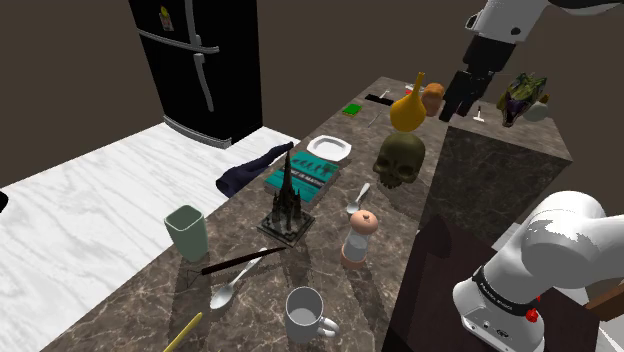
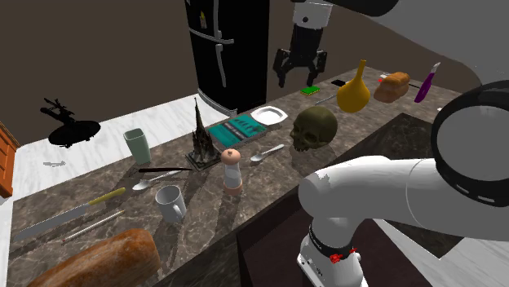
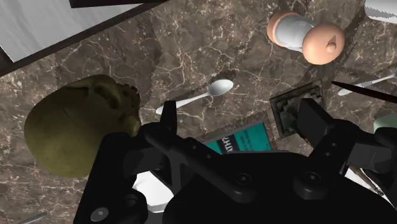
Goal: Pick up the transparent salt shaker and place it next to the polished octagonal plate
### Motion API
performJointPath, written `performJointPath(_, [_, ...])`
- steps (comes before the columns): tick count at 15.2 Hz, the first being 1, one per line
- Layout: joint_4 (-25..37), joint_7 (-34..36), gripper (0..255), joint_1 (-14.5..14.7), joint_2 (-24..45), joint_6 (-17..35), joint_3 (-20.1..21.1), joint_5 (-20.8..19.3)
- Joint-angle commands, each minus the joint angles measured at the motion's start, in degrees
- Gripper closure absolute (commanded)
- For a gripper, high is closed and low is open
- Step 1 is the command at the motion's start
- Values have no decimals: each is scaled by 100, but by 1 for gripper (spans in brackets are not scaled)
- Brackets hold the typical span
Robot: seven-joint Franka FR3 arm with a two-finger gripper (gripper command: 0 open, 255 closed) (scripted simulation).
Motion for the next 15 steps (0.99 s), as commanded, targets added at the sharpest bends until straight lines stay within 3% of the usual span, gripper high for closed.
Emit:
performJointPath(1, [0,0,0,0,0,0,0,0])
performJointPath(15, [-1645,827,0,577,565,2219,1036,1203])
